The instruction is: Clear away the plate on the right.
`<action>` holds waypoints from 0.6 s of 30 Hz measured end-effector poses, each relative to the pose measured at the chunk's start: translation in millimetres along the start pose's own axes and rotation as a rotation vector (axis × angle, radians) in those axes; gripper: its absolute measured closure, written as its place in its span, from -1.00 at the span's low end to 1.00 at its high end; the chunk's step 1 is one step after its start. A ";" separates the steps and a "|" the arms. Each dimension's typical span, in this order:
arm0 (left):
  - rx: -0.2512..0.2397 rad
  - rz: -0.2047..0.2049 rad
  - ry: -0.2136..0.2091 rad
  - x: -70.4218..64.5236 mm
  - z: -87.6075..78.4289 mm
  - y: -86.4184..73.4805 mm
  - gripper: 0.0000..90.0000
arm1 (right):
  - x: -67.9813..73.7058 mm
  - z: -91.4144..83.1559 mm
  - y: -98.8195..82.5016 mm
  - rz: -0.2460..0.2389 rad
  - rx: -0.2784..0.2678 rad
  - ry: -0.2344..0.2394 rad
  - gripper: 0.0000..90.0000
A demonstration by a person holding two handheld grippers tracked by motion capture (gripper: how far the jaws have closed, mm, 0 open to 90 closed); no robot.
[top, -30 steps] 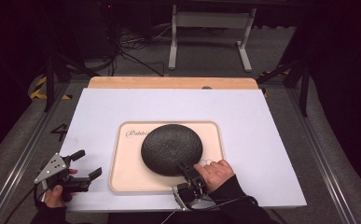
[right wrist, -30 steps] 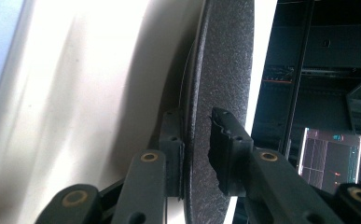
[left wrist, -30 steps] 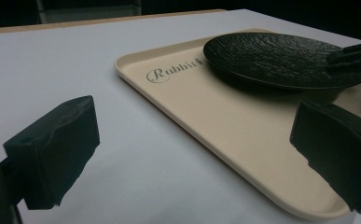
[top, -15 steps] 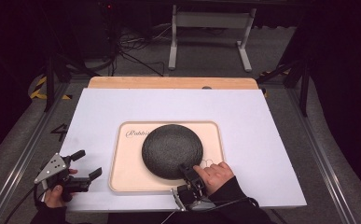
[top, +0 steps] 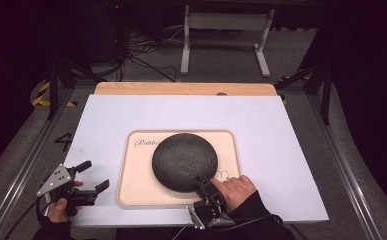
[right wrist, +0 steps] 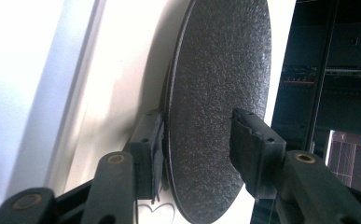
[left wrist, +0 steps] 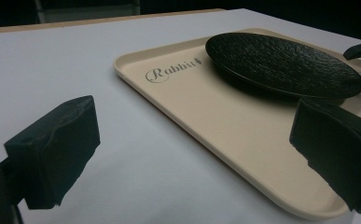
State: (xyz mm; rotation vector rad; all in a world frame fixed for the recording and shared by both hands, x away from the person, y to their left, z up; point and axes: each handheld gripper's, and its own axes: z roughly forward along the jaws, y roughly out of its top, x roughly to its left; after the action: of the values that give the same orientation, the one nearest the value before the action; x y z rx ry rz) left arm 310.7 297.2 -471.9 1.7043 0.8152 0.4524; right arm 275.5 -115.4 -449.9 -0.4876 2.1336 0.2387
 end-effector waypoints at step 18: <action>0.009 0.006 -0.005 0.5 0.3 0.5 -0.95 | -28.9 -30.0 -26.8 0.377 -0.267 -0.014 -0.23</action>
State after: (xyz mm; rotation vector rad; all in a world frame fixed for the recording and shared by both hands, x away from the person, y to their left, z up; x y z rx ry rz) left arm 311.4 297.2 -471.6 1.7156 0.8100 0.4487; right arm 279.5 -142.7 -408.7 -0.2272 2.1781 0.7438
